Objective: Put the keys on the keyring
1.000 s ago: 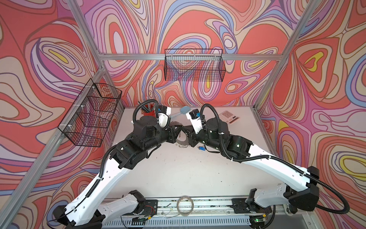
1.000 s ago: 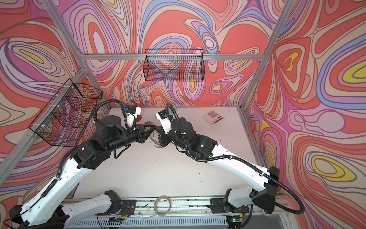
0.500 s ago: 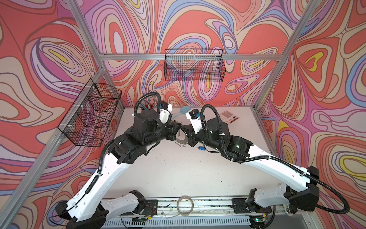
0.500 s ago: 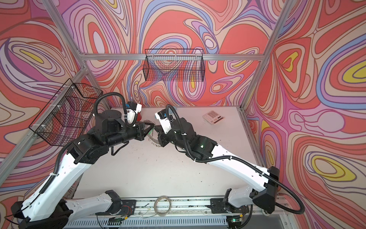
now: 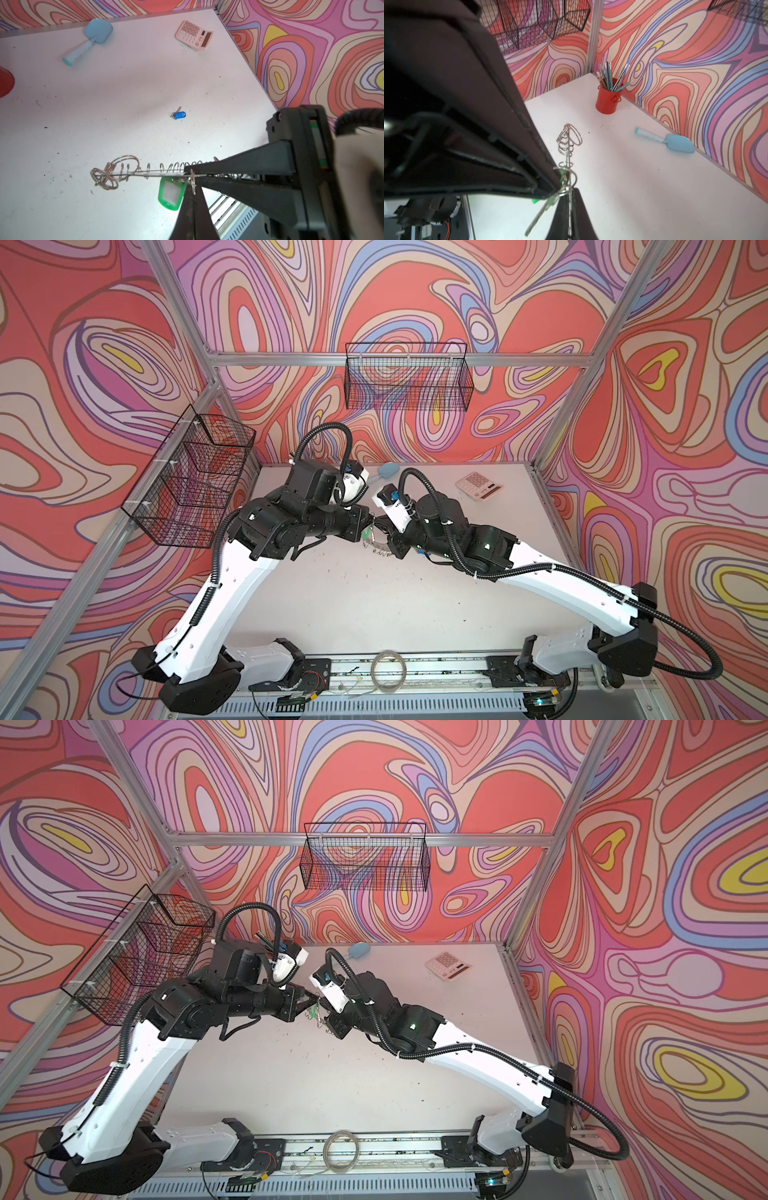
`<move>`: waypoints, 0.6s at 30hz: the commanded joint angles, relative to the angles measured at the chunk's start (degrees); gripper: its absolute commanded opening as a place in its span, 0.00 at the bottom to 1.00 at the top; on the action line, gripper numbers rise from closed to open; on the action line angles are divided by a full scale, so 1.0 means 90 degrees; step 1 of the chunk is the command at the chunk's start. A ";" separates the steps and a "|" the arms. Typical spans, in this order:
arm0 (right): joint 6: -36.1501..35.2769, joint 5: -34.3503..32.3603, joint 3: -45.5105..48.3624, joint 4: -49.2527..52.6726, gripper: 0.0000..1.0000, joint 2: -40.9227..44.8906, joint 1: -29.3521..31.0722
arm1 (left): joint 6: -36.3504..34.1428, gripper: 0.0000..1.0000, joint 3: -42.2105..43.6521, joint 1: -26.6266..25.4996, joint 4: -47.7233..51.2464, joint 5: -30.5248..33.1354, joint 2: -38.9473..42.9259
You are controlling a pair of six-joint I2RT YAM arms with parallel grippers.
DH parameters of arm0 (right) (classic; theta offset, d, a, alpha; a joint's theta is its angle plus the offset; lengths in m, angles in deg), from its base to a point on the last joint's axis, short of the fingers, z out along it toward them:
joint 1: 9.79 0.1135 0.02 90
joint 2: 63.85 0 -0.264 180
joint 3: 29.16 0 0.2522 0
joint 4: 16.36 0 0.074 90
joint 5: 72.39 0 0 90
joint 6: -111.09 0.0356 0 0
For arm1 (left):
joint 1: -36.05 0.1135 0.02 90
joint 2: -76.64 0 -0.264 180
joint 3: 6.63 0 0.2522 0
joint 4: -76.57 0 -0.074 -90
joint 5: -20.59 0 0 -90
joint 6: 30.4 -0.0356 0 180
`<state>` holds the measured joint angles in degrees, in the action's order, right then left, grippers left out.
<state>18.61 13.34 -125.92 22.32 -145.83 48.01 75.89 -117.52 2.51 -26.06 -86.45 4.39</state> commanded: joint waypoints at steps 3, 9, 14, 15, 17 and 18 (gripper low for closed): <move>-0.0709 -0.0712 -0.0183 0.0257 0.00 0.0044 -0.0262 | -0.0320 0.00 0.0675 0.0370 0.0991 -0.1307 0.0253; -0.0429 0.0699 0.0209 -0.0142 0.00 0.0054 -0.0286 | -0.0427 0.00 0.0870 0.1086 0.0642 -0.2257 0.0266; 0.0716 0.1319 0.0879 -0.1043 0.00 0.0120 -0.0376 | -0.0059 0.26 0.0885 0.1452 -0.0149 -0.2391 0.0729; 0.0917 0.1346 0.0940 -0.1163 0.00 0.0118 -0.0377 | -0.0006 0.33 0.0903 0.1458 -0.0262 -0.2321 0.0821; 0.1269 0.1492 0.1018 -0.1325 0.00 0.0088 -0.0384 | 0.0069 0.45 0.0927 0.1458 -0.0358 -0.2059 0.1046; 0.1379 0.1521 0.1031 -0.1351 0.00 0.0092 -0.0381 | 0.0116 0.45 0.0948 0.1458 -0.0409 -0.1879 0.1162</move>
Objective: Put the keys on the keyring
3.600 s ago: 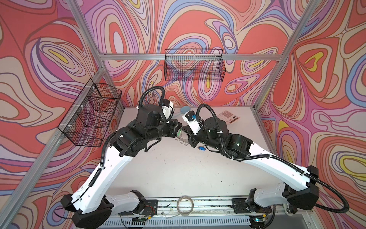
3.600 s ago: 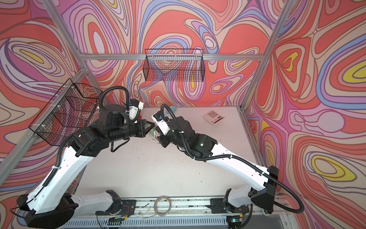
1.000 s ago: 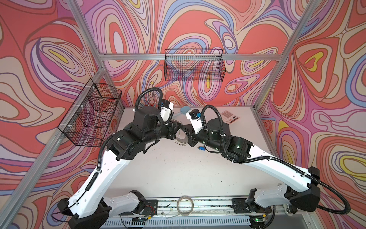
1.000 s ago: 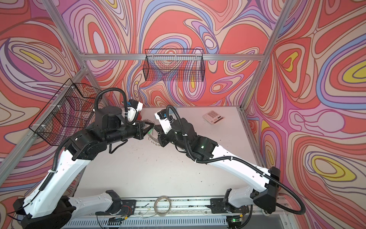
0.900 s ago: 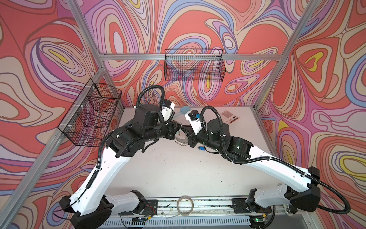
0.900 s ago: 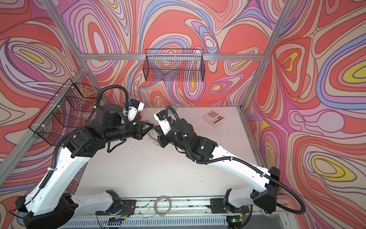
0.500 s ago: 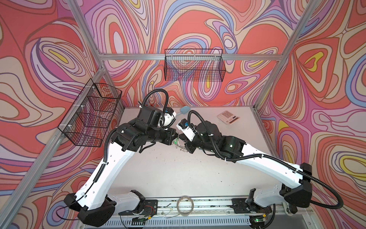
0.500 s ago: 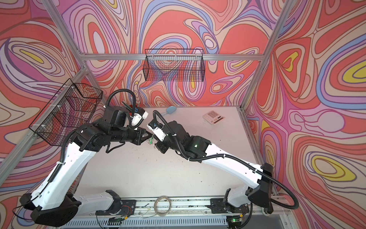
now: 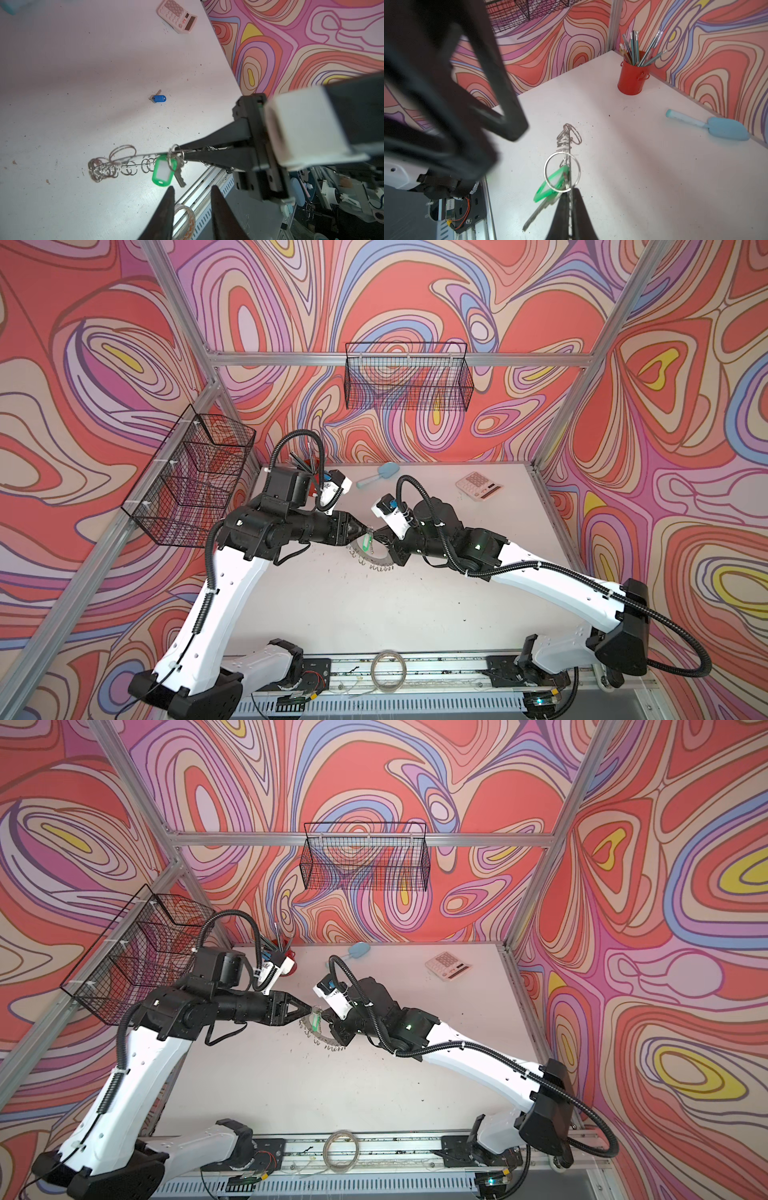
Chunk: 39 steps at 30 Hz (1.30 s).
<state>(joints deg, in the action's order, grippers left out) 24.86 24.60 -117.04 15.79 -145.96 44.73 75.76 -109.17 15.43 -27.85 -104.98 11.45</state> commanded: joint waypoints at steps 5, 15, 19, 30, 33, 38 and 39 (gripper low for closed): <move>0.1246 0.0176 0.0101 -0.0834 0.00 0.0172 -0.0015 | 0.1033 0.45 0.0962 0.0015 -0.1282 0.1035 0.1167; 0.1779 -0.0255 0.0226 -0.1280 0.00 0.0082 -0.0014 | 0.2818 0.37 0.3004 -0.0074 -0.3767 0.1256 0.2020; 0.1762 -0.0327 0.0223 -0.1389 0.00 -0.0023 -0.0014 | 0.2910 0.34 0.3025 -0.0138 -0.3920 0.1200 0.1894; 0.1601 -0.0240 0.0121 -0.1321 0.00 -0.0118 -0.0012 | 0.3321 0.37 0.3380 -0.0359 -0.4753 0.1257 0.1668; 0.1603 -0.0229 0.0150 -0.1348 0.00 -0.0121 -0.0010 | 0.3302 0.37 0.3340 -0.0505 -0.4763 0.1286 0.1554; 0.1603 -0.0215 0.0169 -0.1384 0.00 -0.0081 -0.0008 | 0.3282 0.37 0.3340 -0.0648 -0.4803 0.1396 0.1441; 0.1604 -0.0208 0.0187 -0.1398 0.00 -0.0073 -0.0008 | 0.3282 0.36 0.3359 -0.0658 -0.4813 0.1404 0.1426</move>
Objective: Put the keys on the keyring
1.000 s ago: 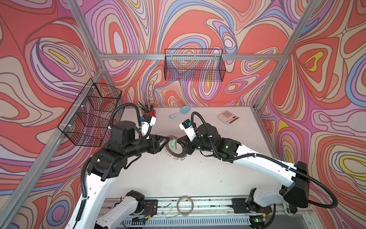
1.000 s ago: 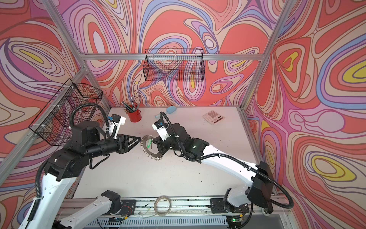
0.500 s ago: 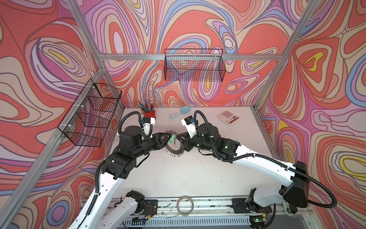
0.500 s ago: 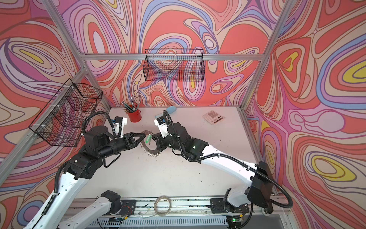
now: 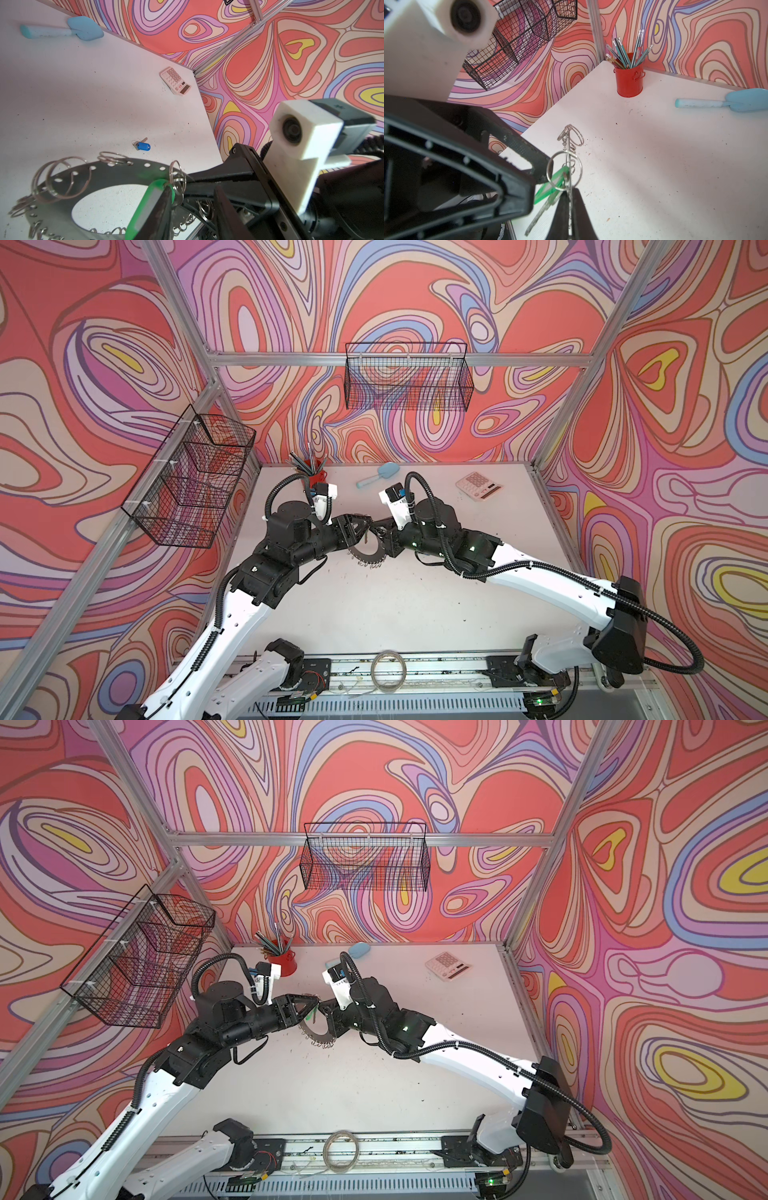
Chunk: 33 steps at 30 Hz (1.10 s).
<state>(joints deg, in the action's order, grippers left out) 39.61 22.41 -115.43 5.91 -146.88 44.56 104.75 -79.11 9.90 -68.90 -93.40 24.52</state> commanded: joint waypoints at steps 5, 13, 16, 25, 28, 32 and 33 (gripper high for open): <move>-0.0038 0.0062 0.0054 -0.0350 0.00 0.0085 0.0011 | 0.0052 0.35 0.0030 -0.0049 -0.0248 0.0172 -0.0010; -0.0049 0.0139 0.0087 -0.0432 0.00 0.0114 0.0012 | 0.0101 0.28 0.0070 -0.0046 -0.0355 0.0253 -0.0030; -0.0046 0.0199 0.0122 -0.0506 0.00 0.0168 0.0009 | 0.0111 0.22 0.0031 -0.0046 -0.0350 0.0245 -0.0083; -0.0092 0.0090 0.0133 -0.0507 0.00 0.0125 0.0011 | -0.0137 0.00 -0.0379 -0.0044 0.0310 0.0528 -0.0175; -0.0095 -0.0116 0.0103 -0.0408 0.00 0.0108 0.0008 | -0.0609 0.00 -0.0882 -0.0043 0.1070 0.0506 -0.0302; -0.0206 -0.0346 -0.0019 -0.0250 0.00 0.0022 0.0006 | -0.1575 0.00 -0.1893 -0.0013 0.2555 0.0418 -0.0700; -0.0245 -0.0356 -0.0045 -0.0222 0.00 0.0009 0.0005 | -0.1775 0.00 -0.2069 0.0000 0.2825 0.0401 -0.0778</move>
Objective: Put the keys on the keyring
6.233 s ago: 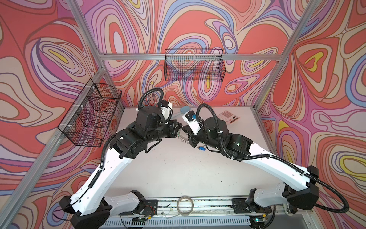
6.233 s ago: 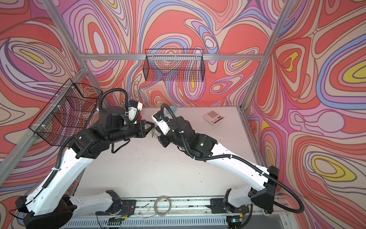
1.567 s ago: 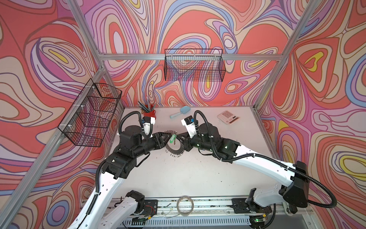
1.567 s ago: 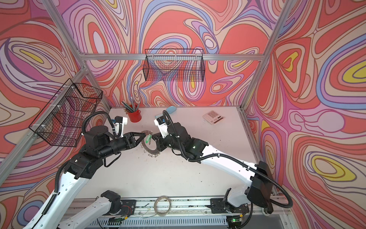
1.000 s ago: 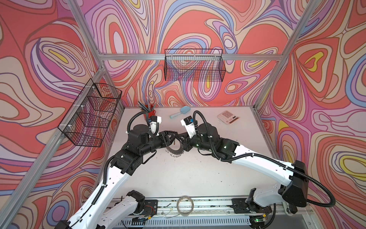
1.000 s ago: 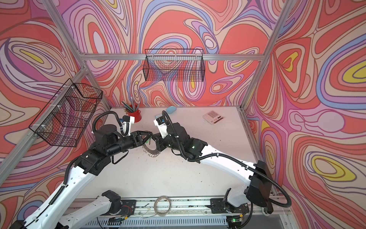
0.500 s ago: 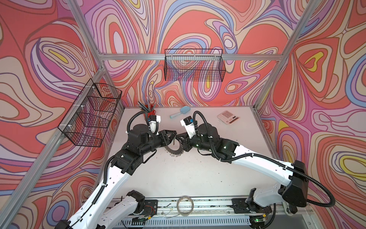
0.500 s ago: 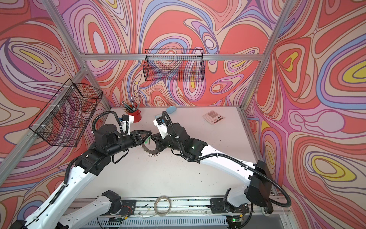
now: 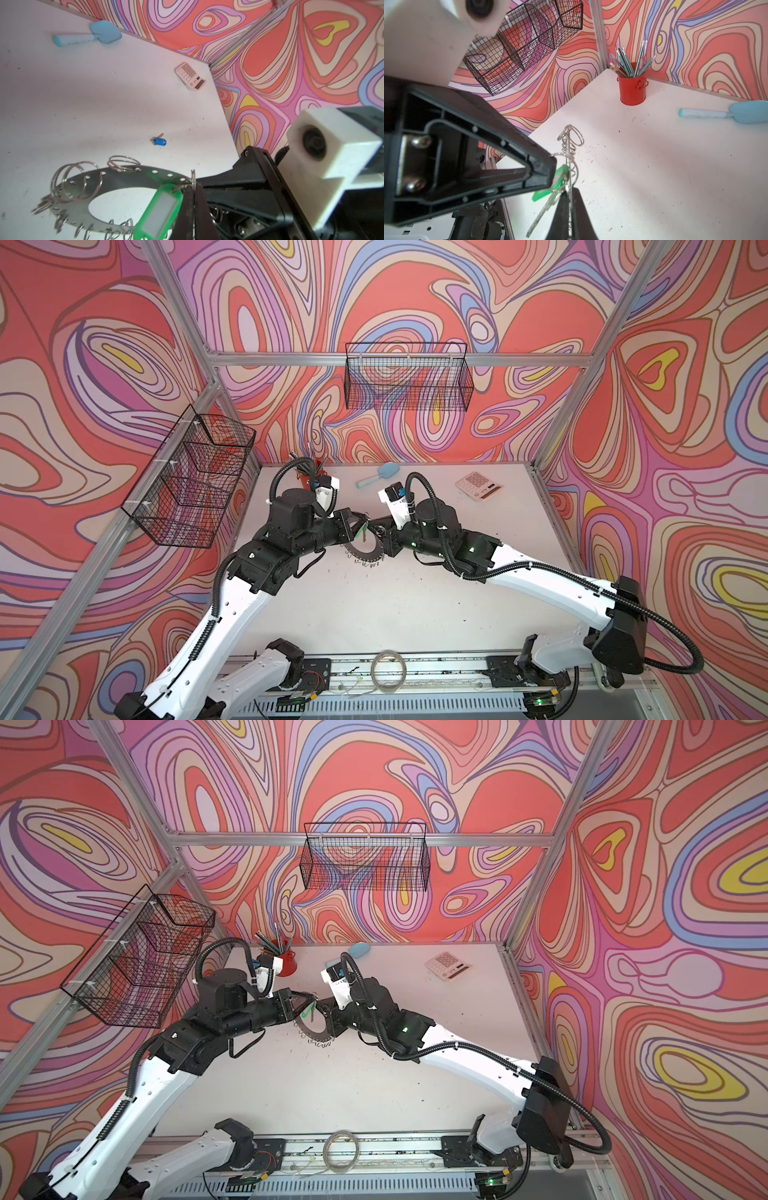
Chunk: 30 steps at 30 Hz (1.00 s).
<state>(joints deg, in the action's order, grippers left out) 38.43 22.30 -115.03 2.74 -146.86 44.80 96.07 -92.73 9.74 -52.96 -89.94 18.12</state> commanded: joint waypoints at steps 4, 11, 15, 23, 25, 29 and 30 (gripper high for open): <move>-0.0345 -0.0546 -0.0233 0.0345 0.00 -0.0025 -0.0030 | -0.1555 0.00 -0.1142 0.0071 0.2016 -0.0136 -0.0342; -0.1124 0.0421 -0.0502 0.1047 0.49 0.0086 -0.0040 | -0.2069 0.00 -0.2019 0.0111 0.2912 -0.0176 -0.0972; -0.1546 0.0698 -0.0430 0.1531 0.71 0.0587 -0.0040 | -0.2179 0.00 -0.2654 0.0106 0.3288 -0.0232 -0.1430; -0.2191 0.0237 -0.1105 0.2381 0.76 0.0388 -0.0038 | -0.2422 0.00 -0.3691 0.0006 0.4090 -0.0379 -0.2207; -0.2235 0.0092 -0.1283 0.2374 0.76 0.0198 -0.0039 | -0.2405 0.00 -0.3810 -0.0083 0.4130 -0.0399 -0.2295; -0.2193 -0.0084 -0.1495 0.2172 0.75 -0.0075 -0.0031 | -0.2260 0.00 -0.3872 -0.0164 0.4042 -0.0380 -0.2282; -0.2163 -0.0100 -0.1535 0.2114 0.73 -0.0124 -0.0033 | -0.2213 0.00 -0.3883 -0.0173 0.4028 -0.0345 -0.2263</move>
<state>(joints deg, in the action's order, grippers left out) 20.16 23.29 -127.36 21.58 -146.27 44.45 76.16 -125.54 8.52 -18.45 -92.35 -2.91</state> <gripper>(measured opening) 0.739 0.051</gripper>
